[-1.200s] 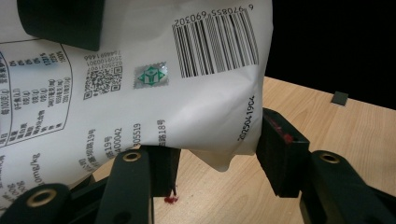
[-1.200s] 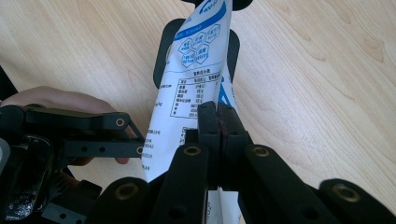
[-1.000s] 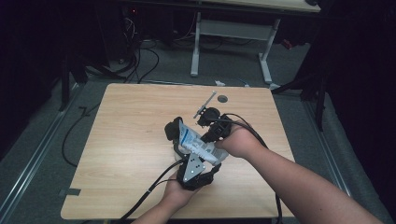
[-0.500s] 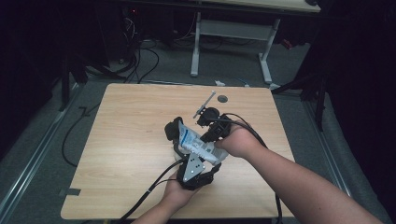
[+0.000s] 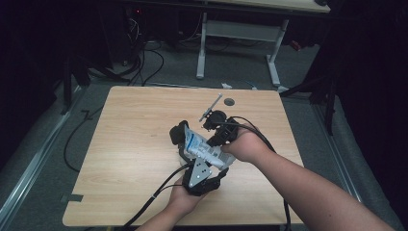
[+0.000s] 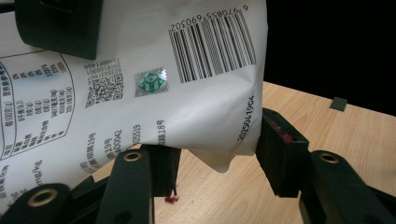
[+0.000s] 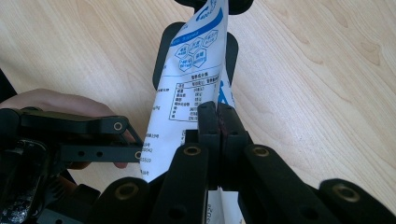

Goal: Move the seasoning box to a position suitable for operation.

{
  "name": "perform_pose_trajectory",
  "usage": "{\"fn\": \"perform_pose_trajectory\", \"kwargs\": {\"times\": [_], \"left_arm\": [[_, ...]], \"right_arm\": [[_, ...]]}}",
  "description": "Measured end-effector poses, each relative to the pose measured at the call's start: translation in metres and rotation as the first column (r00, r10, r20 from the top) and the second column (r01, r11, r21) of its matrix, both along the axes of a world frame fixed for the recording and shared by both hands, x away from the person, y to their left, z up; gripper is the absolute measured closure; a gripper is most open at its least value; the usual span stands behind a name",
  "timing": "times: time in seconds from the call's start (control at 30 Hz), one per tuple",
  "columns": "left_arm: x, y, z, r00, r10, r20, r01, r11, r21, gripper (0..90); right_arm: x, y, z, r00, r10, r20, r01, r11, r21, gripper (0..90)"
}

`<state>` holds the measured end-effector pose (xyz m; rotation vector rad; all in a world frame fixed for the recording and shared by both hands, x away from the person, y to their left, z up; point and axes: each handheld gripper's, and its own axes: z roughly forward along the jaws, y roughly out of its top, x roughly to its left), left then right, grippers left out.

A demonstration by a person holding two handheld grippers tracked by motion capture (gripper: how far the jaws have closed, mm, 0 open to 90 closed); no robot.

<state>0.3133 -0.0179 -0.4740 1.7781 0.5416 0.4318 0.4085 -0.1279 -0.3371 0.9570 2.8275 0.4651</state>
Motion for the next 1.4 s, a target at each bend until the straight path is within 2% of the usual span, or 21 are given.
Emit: {"fn": "perform_pose_trajectory", "kwargs": {"times": [1.4], "left_arm": [[0.0025,0.0017,0.0036,1.0000,0.006,-0.001,-0.006,0.9998,-0.018,53.4]], "right_arm": [[0.0040,0.0044,0.0010,0.9999,0.008,0.009,-0.008,1.000,-0.007,90.0]]}}
